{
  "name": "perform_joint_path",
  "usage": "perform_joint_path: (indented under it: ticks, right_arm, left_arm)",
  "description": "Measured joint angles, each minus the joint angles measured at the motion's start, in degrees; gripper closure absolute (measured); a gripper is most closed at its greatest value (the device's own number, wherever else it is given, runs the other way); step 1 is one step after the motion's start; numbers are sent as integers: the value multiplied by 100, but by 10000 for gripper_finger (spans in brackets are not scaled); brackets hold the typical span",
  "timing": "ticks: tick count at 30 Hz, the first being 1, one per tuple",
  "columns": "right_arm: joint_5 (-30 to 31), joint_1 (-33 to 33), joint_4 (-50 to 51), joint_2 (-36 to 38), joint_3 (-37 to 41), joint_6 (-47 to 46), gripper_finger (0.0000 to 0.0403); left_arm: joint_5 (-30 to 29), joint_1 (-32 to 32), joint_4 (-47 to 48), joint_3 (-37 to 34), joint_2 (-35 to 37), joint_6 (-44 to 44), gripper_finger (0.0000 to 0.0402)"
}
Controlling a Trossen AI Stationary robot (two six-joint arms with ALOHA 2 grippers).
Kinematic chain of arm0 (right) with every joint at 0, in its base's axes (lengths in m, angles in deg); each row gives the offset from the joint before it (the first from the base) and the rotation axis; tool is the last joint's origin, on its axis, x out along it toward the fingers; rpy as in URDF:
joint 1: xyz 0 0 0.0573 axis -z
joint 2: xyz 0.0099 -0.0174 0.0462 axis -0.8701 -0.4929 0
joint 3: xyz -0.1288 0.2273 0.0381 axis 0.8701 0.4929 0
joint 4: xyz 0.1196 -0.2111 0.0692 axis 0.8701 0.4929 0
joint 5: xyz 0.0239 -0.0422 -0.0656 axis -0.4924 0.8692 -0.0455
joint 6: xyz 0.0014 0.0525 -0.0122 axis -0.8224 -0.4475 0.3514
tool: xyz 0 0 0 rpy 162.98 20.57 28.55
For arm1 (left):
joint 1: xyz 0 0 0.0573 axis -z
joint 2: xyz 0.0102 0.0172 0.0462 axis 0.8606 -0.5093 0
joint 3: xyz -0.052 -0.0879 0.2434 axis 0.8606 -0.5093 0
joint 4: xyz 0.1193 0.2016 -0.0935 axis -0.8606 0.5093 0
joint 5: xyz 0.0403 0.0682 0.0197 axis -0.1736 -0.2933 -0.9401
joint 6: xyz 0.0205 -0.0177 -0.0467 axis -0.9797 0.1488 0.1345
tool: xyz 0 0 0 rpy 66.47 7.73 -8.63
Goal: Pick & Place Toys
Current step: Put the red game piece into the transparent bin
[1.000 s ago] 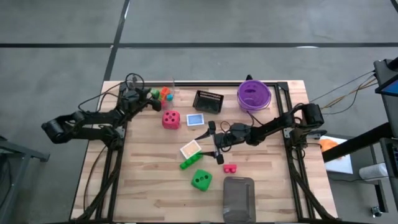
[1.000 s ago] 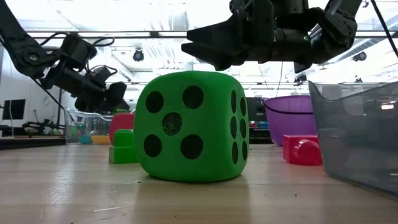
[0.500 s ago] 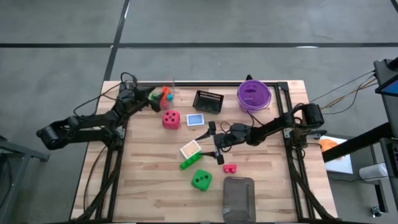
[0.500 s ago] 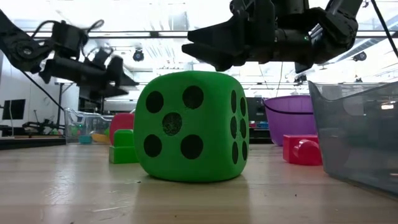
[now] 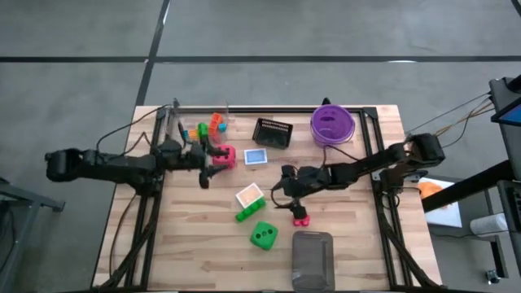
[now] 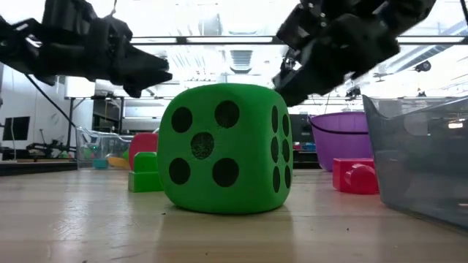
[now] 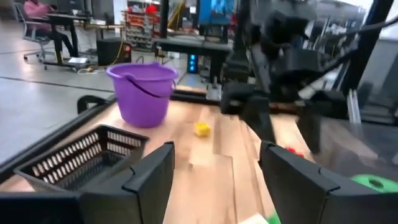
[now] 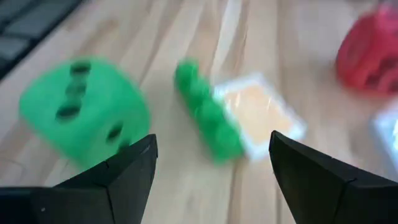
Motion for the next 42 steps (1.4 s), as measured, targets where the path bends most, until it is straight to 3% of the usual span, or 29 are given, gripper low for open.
perform_joint_path:
  ticks: [7,14,18,27,42]
  right_arm:
    - [26,-232,2292,399,-303,-659,99]
    - [-85,-404,3484,359,-539,-1101,99]
    - [-365,-490,3611,202,-583,-1236,99]
    - [-355,-528,3844,-203,-655,-1256,99]
    - [466,-532,3859,-632,-937,-944,99]
  left_arm:
    - [-1439,1248,217,-4,0,-285,173]
    - [-1658,1368,264,-4,0,-328,174]
    - [-1705,1368,264,-4,0,-328,174]
    - [-1767,1366,285,-4,0,-331,174]
    - [-1787,1361,302,-4,0,-342,174]
